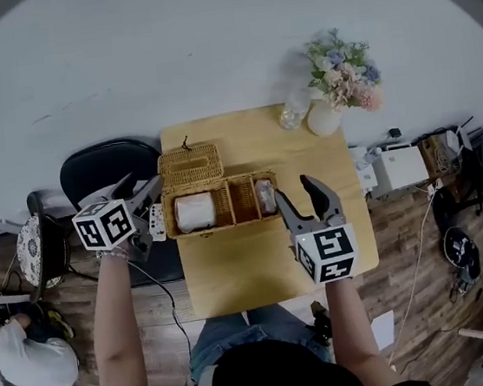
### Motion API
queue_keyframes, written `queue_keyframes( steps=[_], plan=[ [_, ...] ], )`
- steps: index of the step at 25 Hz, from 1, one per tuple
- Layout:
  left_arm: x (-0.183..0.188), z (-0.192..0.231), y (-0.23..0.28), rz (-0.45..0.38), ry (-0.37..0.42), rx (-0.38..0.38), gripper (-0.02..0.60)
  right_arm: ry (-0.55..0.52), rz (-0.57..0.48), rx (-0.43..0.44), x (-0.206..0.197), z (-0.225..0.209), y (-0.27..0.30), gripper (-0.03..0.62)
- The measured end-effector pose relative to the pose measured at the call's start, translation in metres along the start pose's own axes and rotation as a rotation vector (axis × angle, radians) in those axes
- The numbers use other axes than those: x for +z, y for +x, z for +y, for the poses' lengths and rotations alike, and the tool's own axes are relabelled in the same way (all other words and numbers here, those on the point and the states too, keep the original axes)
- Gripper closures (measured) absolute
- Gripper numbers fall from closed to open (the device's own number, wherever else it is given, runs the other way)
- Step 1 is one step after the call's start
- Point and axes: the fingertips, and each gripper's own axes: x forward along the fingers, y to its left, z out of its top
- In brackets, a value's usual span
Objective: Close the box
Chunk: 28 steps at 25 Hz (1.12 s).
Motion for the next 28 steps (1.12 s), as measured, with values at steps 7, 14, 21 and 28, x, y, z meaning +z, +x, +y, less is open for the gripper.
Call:
queue_keyframes(
  steps=[7, 14, 21, 28],
  plan=[
    [-0.037, 0.046, 0.045, 0.208, -0.046, -0.067, 0.248, -0.008, 0.067, -0.026, -0.015, 0.032, 0.000, 0.350],
    [-0.061, 0.071, 0.094, 0.271, -0.321, -0.191, 0.256, -0.038, 0.105, -0.093, -0.038, 0.045, -0.001, 0.370],
    [-0.056, 0.086, 0.124, 0.249, -0.506, -0.249, 0.294, -0.036, 0.118, -0.131, -0.037, 0.032, -0.001, 0.372],
    [-0.052, 0.095, 0.125, 0.258, -0.429, -0.206, 0.402, -0.065, 0.112, -0.098, -0.035, 0.049, 0.008, 0.398]
  ],
)
